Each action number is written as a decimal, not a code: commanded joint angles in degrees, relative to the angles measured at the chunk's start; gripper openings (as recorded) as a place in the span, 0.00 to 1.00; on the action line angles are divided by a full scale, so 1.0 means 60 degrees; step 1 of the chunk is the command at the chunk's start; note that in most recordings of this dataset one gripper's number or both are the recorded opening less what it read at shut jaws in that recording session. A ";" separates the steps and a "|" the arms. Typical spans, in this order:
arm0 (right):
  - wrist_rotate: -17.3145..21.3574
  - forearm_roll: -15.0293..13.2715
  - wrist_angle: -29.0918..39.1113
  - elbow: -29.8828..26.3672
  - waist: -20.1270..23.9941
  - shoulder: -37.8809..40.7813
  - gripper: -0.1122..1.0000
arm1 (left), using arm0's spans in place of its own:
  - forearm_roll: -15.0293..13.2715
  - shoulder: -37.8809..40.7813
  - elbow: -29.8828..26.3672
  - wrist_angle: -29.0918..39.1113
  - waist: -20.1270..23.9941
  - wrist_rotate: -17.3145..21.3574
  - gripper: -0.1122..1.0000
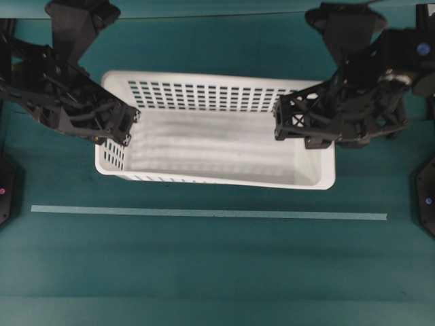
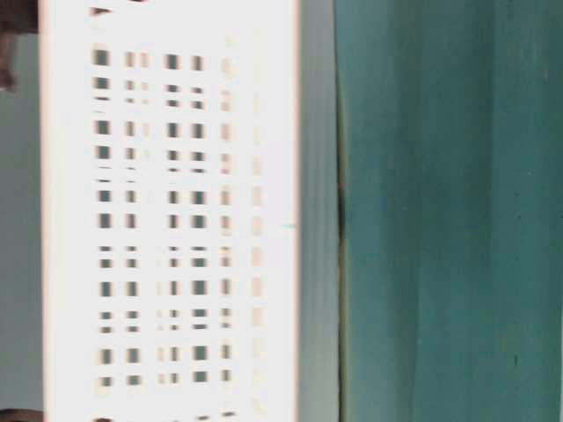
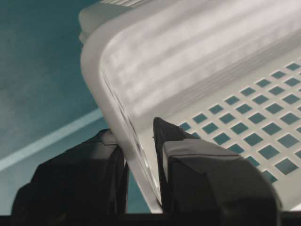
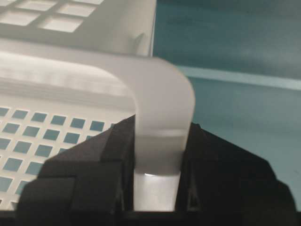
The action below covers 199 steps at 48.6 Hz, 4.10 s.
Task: Lift the white basket with both hands.
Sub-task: 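Lower the basket back onto the table with both grippers, then open both grippers to release the basket rims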
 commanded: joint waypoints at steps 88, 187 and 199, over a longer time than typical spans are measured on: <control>-0.0527 0.0425 -0.3999 0.2944 0.0425 0.1348 0.26 | 0.0059 0.1758 0.2798 -0.3809 -0.0103 -0.1025 0.19; -0.2651 0.0981 -0.6152 0.3486 -0.0117 0.1362 0.29 | 0.0059 0.2007 0.3311 -0.5698 -0.0352 -0.1479 0.24; -0.2622 0.0996 -0.6094 0.3486 -0.0117 0.1362 0.81 | 0.0059 0.1992 0.3325 -0.5830 -0.0352 -0.1465 0.82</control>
